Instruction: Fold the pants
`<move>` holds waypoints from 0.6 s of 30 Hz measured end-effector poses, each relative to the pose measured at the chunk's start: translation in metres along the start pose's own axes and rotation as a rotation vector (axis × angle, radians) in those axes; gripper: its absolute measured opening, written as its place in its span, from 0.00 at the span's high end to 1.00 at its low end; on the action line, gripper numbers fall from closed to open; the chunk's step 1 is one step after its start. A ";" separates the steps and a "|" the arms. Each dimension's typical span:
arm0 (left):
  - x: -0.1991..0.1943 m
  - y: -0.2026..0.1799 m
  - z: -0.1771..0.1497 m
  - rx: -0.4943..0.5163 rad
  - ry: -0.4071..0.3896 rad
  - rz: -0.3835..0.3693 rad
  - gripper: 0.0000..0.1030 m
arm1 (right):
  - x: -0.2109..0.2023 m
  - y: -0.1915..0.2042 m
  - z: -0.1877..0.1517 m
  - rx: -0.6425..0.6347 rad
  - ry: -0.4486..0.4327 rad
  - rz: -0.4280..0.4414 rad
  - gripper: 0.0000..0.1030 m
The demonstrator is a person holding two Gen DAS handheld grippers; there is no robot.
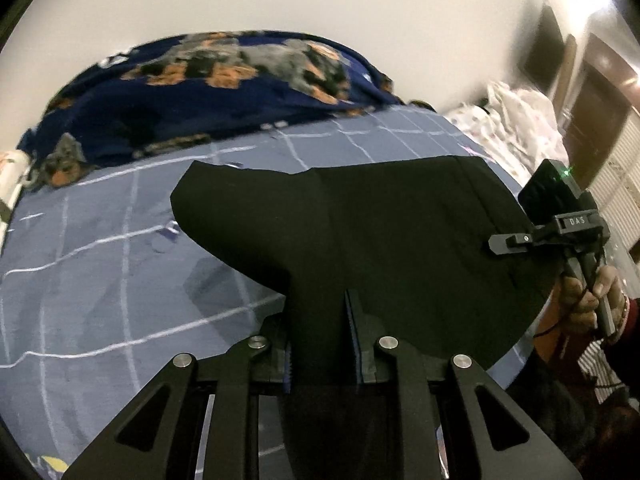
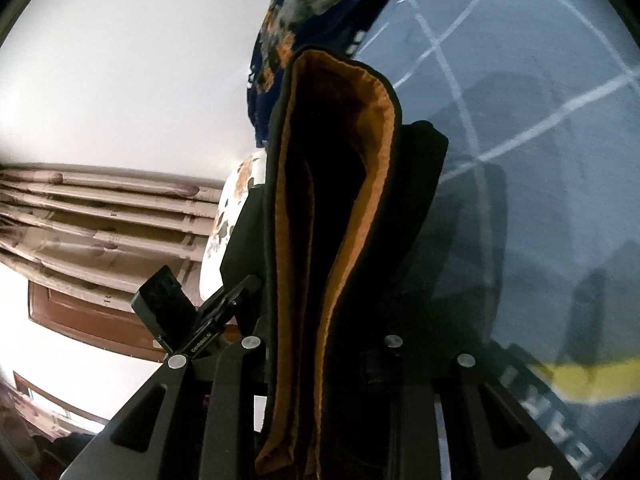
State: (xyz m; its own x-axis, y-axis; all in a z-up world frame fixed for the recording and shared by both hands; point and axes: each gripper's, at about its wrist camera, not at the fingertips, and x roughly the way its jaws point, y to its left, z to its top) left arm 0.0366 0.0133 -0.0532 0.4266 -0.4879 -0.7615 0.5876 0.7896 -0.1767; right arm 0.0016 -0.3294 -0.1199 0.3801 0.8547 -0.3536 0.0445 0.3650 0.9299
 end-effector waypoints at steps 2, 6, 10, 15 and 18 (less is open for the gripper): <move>-0.005 0.012 0.005 -0.010 -0.017 0.021 0.79 | 0.012 0.008 0.007 -0.012 0.009 0.006 0.77; -0.010 0.035 0.015 -0.037 -0.045 0.054 0.79 | 0.035 0.024 0.024 -0.036 0.024 0.012 0.76; -0.011 0.059 0.027 -0.053 -0.073 0.086 0.79 | 0.058 0.041 0.047 -0.062 0.035 0.014 0.76; -0.010 0.088 0.045 -0.058 -0.102 0.125 0.79 | 0.083 0.051 0.080 -0.086 0.040 0.023 0.76; -0.007 0.104 0.055 -0.062 -0.114 0.140 0.79 | 0.103 0.060 0.095 -0.087 0.038 0.033 0.76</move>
State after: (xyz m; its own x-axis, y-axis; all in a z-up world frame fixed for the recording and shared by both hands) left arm 0.1322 0.0781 -0.0321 0.5783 -0.4079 -0.7065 0.4748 0.8725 -0.1151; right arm 0.1309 -0.2548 -0.0913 0.3449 0.8795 -0.3278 -0.0488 0.3655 0.9295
